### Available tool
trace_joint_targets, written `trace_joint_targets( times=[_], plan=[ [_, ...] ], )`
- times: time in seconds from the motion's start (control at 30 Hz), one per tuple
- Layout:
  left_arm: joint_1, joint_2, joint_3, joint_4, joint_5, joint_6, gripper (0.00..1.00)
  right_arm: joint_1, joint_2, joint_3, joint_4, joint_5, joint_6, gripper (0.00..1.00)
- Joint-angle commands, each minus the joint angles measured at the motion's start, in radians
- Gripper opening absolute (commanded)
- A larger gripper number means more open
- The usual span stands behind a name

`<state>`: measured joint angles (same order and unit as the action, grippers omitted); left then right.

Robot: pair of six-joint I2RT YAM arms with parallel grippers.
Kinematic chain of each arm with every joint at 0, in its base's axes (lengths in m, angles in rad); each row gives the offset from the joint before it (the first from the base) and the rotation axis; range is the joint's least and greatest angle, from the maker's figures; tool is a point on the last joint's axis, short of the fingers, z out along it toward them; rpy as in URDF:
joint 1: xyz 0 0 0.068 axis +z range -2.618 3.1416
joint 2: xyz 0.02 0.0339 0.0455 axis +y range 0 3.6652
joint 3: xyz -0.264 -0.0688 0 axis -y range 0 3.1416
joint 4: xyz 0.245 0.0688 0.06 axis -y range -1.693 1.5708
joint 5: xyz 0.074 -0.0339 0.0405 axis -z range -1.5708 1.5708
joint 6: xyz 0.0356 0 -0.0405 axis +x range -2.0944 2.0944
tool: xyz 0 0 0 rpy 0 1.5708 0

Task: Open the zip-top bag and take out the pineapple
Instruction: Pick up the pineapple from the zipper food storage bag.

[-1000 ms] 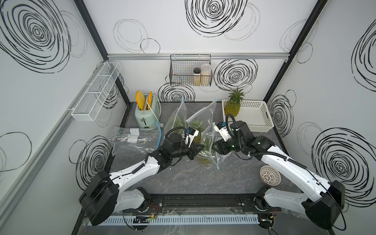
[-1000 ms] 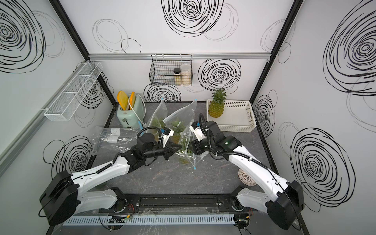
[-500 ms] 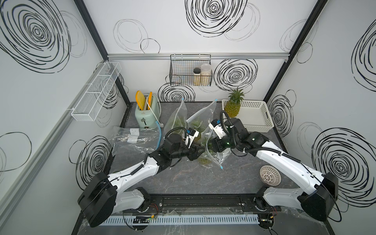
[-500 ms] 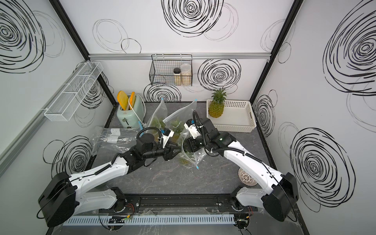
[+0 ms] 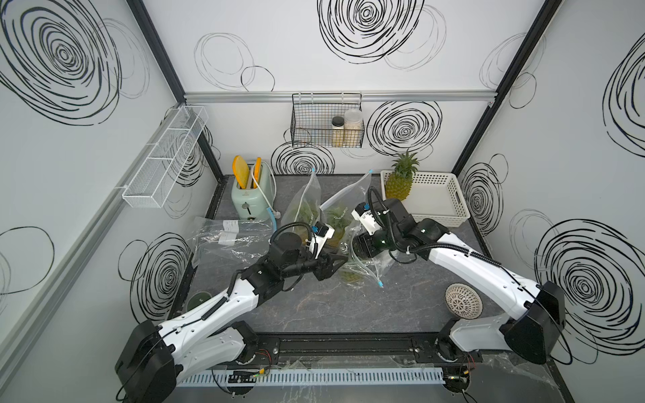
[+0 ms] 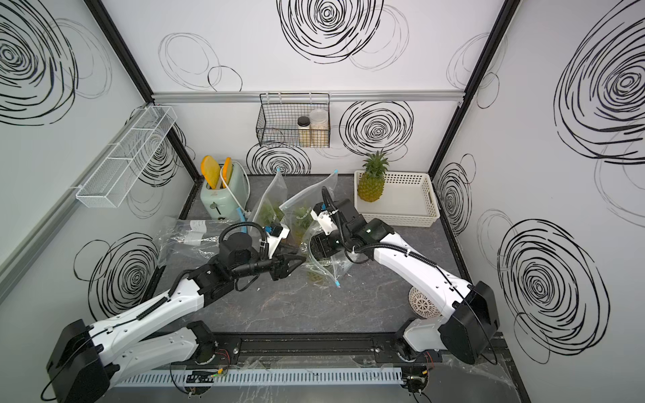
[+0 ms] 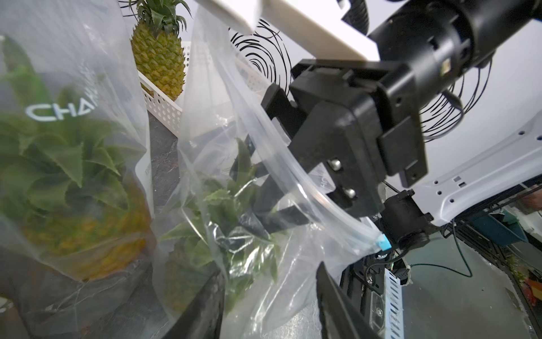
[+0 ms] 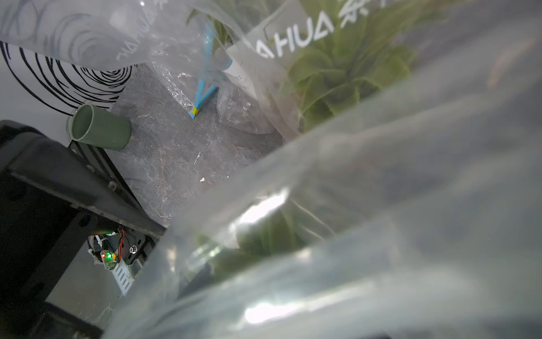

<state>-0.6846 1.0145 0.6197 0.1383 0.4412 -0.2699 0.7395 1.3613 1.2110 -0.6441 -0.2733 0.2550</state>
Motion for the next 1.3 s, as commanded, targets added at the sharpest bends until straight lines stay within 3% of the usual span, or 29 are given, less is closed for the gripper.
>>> trace_joint_targets(
  times=[0.0, 0.43, 0.73, 1.27],
  plan=[
    [0.027, -0.046, -0.035, -0.02, -0.029, 0.023, 0.54, 0.014, 0.011, 0.04, -0.068, 0.024, 0.013, 0.61],
    [0.143, -0.172, -0.133, 0.014, -0.044, -0.033, 0.52, 0.027, 0.128, 0.126, -0.192, 0.063, 0.022, 0.64],
    [0.16, -0.182, -0.137, 0.014, -0.048, -0.04, 0.52, 0.029, 0.191, 0.095, -0.24, 0.056, 0.05, 0.63],
    [0.171, -0.182, -0.141, 0.029, -0.045, -0.051, 0.52, 0.064, 0.139, 0.04, -0.268, 0.088, 0.097, 0.63]
  ],
)
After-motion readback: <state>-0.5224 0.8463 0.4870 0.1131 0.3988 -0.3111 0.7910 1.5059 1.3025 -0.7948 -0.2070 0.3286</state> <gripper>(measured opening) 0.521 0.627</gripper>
